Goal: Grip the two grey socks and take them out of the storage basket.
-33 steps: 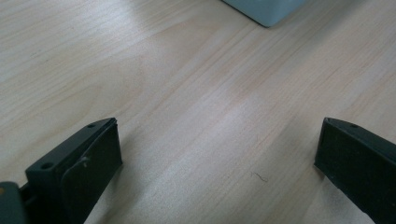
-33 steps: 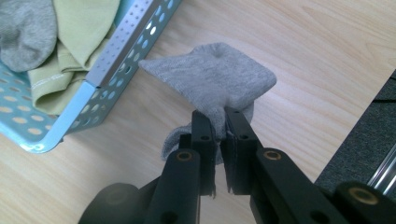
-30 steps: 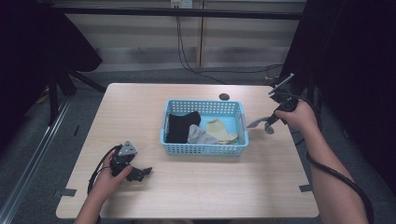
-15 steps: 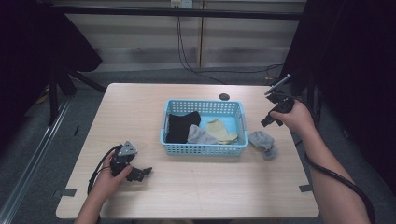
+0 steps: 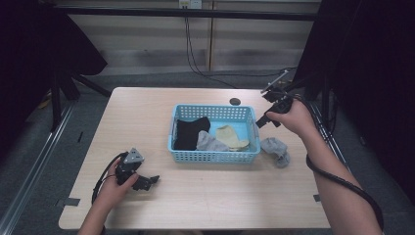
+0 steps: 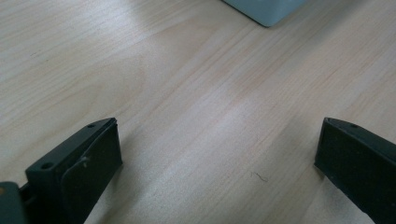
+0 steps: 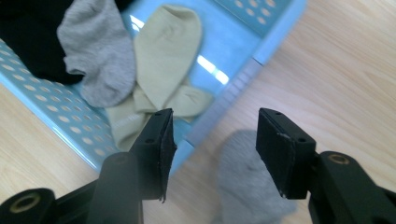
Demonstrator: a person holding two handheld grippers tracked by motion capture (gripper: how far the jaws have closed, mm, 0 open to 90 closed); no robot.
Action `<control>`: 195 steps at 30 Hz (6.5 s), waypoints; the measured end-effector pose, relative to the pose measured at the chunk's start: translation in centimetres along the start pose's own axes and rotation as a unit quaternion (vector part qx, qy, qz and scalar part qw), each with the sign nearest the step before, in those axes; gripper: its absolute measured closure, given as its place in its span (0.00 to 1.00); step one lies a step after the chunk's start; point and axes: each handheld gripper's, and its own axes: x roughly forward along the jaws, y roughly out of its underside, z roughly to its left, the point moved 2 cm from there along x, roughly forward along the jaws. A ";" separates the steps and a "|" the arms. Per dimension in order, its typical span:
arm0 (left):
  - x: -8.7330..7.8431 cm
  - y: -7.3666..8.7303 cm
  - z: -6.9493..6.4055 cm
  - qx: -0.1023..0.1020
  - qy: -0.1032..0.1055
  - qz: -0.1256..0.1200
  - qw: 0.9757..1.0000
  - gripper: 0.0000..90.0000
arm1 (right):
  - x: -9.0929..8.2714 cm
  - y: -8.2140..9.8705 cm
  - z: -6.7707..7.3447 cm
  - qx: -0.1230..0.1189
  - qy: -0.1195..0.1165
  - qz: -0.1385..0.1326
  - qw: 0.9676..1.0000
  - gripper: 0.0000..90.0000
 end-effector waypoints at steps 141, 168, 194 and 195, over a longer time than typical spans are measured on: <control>-0.1 0.1 -0.1 0.000 0.004 -0.001 1.000 0.00 | 0.2 -5.2 4.6 -0.073 -0.021 0.021 0.997 0.96; -0.1 0.1 -0.1 0.001 0.003 -0.001 1.000 0.00 | -7.0 -4.0 1.9 -0.055 0.019 -0.009 0.998 0.96; -0.1 0.1 -0.1 0.000 0.003 -0.001 1.000 0.00 | -7.5 -0.3 -2.5 -0.016 0.036 -0.011 0.999 0.96; -0.1 0.1 -0.1 0.000 0.003 0.000 1.000 0.00 | -7.5 -0.2 -2.7 -0.013 0.036 -0.009 0.999 0.96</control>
